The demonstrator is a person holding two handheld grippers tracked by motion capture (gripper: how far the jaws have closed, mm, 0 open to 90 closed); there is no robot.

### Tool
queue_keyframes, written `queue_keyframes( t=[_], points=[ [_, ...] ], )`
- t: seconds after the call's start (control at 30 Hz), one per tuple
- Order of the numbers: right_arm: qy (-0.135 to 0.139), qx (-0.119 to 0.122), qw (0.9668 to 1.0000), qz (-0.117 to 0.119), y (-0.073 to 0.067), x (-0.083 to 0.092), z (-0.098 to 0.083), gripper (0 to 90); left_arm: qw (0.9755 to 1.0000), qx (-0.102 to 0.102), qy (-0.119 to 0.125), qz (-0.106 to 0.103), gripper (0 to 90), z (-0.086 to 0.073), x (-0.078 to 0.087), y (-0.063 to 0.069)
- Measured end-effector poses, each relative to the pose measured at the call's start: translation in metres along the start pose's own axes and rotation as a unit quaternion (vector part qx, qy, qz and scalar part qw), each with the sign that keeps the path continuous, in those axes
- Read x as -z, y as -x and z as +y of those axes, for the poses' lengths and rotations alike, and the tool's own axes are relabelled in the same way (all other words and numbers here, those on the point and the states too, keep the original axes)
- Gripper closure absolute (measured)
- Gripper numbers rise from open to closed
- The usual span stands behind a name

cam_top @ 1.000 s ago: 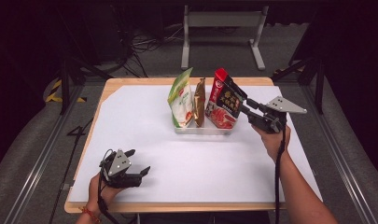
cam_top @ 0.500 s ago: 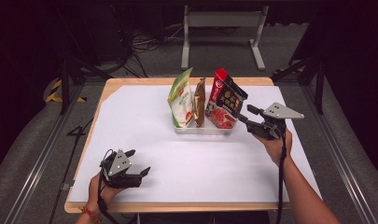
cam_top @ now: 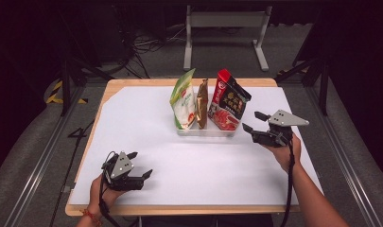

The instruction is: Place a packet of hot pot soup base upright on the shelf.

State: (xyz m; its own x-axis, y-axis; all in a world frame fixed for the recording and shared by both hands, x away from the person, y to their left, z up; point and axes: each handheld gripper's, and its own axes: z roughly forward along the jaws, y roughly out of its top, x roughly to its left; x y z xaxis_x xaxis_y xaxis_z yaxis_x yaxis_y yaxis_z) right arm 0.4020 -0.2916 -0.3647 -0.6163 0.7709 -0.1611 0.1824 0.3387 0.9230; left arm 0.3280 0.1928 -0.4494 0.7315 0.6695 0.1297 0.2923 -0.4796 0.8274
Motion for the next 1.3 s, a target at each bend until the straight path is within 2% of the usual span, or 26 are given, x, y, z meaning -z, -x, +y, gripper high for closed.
queue_keyframes(
  t=[0.2, 0.37, 0.43, 0.6, 1.03, 1.3],
  points=[
    [-0.007, 0.016, 0.9998, -0.008, -0.002, 0.004, -0.005, 24.6, 1.0000, -0.001, -0.003, -0.001, 18.7, 0.000, -0.001, 0.000],
    [-0.019, 0.021, 0.9996, -0.007, -0.004, 0.005, -0.008, 19.6, 1.0000, -0.001, -0.003, -0.002, 18.8, 0.000, -0.001, 0.000],
    [-0.027, 0.015, 0.9995, -0.007, -0.004, 0.006, -0.009, 17.6, 1.0000, -0.005, -0.003, -0.003, 19.3, 0.000, -0.001, 0.000],
    [-0.036, 0.025, 0.9990, -0.011, -0.005, 0.006, -0.011, 13.6, 1.0000, -0.005, 0.000, -0.003, 19.0, 0.000, 0.000, 0.000],
    [-0.045, 0.040, 0.9982, -0.004, -0.008, 0.020, -0.023, 13.6, 1.0000, -0.005, 0.001, 0.000, 18.5, 0.000, 0.001, 0.000],
    [-0.050, 0.058, 0.9971, -0.002, -0.013, 0.030, -0.031, 14.0, 1.0000, -0.006, 0.001, -0.001, 18.6, 0.001, 0.001, 0.000]
  ],
)
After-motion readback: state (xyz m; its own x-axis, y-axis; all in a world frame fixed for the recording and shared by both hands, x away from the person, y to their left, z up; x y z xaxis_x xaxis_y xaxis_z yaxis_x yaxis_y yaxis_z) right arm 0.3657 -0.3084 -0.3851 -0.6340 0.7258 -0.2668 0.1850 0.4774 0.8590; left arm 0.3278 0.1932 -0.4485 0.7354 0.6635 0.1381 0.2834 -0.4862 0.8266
